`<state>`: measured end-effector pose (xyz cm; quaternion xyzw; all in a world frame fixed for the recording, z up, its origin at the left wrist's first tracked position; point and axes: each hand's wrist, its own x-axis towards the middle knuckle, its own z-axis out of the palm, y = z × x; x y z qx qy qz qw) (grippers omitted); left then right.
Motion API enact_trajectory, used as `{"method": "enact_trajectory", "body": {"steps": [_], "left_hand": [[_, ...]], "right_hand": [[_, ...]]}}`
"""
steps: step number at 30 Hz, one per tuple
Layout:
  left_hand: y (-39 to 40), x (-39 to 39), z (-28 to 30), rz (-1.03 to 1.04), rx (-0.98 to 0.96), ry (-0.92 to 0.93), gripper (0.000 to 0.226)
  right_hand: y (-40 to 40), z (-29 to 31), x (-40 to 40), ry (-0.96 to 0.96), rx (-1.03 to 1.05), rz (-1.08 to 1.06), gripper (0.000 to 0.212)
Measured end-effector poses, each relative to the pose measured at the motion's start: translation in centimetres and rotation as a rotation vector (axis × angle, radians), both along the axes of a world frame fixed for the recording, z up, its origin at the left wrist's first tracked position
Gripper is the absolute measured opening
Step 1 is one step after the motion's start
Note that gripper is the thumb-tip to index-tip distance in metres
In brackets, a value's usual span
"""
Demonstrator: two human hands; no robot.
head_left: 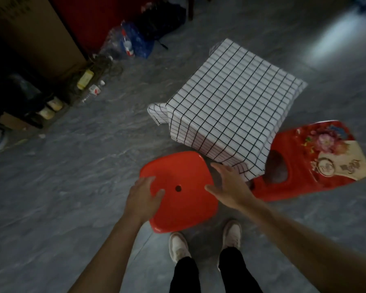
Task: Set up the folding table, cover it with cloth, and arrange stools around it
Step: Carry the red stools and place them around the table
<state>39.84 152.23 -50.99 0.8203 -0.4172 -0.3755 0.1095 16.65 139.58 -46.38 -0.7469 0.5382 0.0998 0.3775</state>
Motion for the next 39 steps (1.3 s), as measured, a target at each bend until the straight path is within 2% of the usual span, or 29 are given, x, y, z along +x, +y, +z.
{"method": "enact_trajectory", "body": {"steps": [2, 6, 10, 15, 21, 26, 32, 39], "left_hand": [[-1.4, -0.2, 3.1, -0.029, -0.069, -0.005, 0.060], [-3.4, -1.4, 8.6, -0.116, -0.152, -0.005, 0.054], [-4.1, -3.0, 13.0, -0.234, -0.193, -0.020, 0.055], [-2.8, -7.4, 19.1, -0.364, -0.154, -0.106, 0.053], [-1.9, -14.0, 23.8, -0.460, -0.256, -0.113, 0.063], [-1.0, -19.8, 26.8, -0.532, -0.307, -0.154, 0.073], [2.3, -29.7, 29.5, -0.609, -0.329, -0.205, 0.060], [6.1, -42.7, 29.7, -0.845, -0.285, -0.186, 0.069]], "right_hand": [[0.6, 3.7, -1.0, 0.003, -0.041, 0.000, 0.080], [2.2, 10.1, -2.8, -0.012, -0.138, -0.082, 0.078], [4.0, 14.8, -4.3, 0.028, -0.176, -0.147, 0.077], [6.6, 20.1, -8.9, 0.056, -0.199, -0.214, 0.086], [8.9, 25.0, -15.6, 0.055, -0.323, -0.274, 0.081], [12.5, 27.4, -21.7, 0.018, -0.375, -0.356, 0.082], [18.2, 27.8, -30.7, -0.056, -0.366, -0.469, 0.085], [25.0, 28.2, -42.1, -0.069, -0.355, -0.633, 0.073]]}}
